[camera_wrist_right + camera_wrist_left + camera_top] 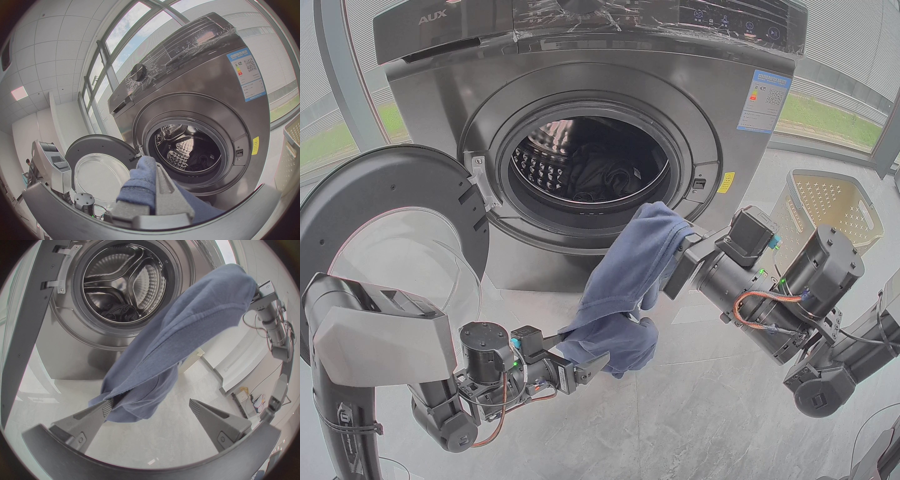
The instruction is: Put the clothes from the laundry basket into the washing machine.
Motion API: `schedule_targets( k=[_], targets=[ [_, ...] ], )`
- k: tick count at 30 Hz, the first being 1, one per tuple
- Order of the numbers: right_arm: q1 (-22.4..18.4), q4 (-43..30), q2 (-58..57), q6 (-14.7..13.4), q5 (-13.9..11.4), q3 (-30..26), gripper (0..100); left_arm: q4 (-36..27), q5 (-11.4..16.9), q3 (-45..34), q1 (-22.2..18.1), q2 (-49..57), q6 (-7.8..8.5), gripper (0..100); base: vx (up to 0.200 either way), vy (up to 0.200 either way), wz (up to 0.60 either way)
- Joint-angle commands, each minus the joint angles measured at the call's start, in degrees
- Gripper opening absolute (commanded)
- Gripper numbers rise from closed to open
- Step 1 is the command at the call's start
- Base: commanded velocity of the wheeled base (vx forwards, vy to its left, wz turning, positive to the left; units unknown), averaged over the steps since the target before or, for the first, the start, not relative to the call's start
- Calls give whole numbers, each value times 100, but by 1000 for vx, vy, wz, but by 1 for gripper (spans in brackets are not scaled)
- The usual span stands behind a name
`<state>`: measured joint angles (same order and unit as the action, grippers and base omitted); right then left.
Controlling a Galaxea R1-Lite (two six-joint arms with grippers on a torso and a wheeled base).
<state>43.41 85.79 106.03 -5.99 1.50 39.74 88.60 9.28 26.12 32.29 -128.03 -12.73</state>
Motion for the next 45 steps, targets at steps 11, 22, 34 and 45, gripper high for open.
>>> schedule_targets(
  k=[11, 22, 34, 45],
  targets=[
    [-17, 8, 67, -8, -1, 7, 0, -1, 22, -2, -171, 823, 227, 100, 0, 0, 0],
    [27, 8, 102, -69, 70, 16, 0, -1, 320, -415, -74, 498, 244, 100, 0, 0, 0],
    [62, 8, 181, -78, 70, 25, 0, 17, 347, 262, 67, -530, 236, 100, 0, 0, 0],
    [71, 8, 207, -78, 79, 42, 0, 17, 338, 965, 163, -1154, 262, 100, 0, 0, 0]
  ],
)
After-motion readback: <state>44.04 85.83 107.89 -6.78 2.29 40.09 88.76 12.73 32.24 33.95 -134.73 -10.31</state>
